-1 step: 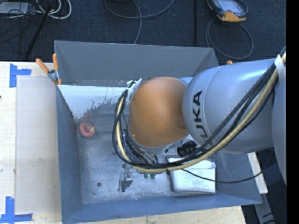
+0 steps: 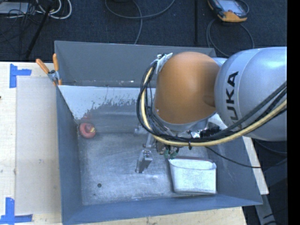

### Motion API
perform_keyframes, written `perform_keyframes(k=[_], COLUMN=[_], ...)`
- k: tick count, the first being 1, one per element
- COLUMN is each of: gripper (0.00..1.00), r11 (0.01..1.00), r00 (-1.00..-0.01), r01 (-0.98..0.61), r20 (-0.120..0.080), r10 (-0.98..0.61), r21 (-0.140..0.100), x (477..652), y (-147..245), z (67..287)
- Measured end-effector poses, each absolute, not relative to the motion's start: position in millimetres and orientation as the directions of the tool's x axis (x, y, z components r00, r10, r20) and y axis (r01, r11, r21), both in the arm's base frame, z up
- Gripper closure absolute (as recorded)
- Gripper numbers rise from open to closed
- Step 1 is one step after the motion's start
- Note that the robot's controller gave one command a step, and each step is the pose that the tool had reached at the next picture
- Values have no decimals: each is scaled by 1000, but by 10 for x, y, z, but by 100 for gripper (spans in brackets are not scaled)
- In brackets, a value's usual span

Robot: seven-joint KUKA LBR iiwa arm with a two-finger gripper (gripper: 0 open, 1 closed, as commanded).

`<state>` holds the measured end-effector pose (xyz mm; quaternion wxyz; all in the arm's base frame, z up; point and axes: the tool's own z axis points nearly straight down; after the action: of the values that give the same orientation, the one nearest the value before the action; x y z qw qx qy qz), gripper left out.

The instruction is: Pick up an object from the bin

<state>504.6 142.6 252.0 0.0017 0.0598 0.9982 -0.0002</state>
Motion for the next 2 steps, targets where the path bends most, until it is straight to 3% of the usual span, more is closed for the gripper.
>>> perform_keyframes(k=[1, 2], gripper=[0, 0], r11=[989, 994], r00=[-989, -994], r01=[145, 110], r20=[1, -3], r10=[145, 110], r21=[-3, 1], x=[4836, 4810], y=[843, 699], z=[2706, 750])
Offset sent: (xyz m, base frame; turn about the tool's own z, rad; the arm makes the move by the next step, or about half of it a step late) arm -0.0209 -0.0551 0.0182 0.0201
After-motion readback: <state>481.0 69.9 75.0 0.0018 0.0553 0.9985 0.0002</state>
